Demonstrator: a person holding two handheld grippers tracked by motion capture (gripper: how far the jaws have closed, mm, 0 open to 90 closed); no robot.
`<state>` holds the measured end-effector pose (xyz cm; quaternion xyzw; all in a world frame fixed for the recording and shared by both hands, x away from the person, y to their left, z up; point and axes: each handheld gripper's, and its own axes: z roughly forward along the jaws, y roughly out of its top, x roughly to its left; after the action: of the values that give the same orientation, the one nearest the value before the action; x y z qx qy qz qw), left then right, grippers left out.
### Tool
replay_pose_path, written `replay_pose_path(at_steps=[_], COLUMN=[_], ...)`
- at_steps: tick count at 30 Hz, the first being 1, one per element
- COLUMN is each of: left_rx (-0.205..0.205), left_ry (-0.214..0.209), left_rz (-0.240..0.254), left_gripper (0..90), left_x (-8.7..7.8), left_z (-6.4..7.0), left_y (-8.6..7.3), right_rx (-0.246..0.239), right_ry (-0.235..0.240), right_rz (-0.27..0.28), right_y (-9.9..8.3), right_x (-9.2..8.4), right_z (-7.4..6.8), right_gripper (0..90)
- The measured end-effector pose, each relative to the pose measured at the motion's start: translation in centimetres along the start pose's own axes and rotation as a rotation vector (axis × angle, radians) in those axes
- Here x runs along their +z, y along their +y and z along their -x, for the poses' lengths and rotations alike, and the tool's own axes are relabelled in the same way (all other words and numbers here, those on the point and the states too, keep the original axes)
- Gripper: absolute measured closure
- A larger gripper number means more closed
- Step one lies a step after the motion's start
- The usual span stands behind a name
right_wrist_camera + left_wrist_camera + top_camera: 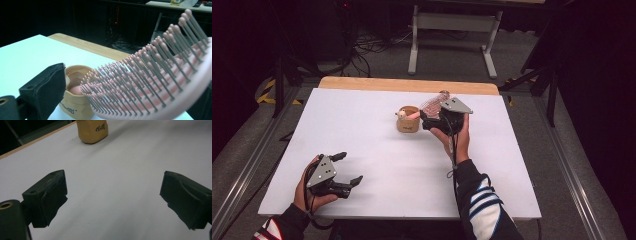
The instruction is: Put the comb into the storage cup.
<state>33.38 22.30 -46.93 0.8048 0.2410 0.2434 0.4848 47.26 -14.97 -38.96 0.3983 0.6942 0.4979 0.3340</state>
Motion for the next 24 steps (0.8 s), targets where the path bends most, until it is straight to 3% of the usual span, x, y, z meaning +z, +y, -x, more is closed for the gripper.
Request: replay_pose_path(at_steps=[4,24], left_rx=[-0.002,0.003], left_ry=[-0.002,0.001], left_rz=[0.002,0.008], left_gripper=[7.9,7.8], left_x=[-0.02,-0.21], left_z=[-0.02,-0.01], left_y=[0.00,0.10], right_rx=[0.017,0.009], right_ry=[-0.010,-0.054], right_rz=[0.011,0.028], right_y=[-0.02,0.16], right_x=[-0.15,-0.81], right_z=[0.18,0.54], right_gripper=[4.5,4.4])
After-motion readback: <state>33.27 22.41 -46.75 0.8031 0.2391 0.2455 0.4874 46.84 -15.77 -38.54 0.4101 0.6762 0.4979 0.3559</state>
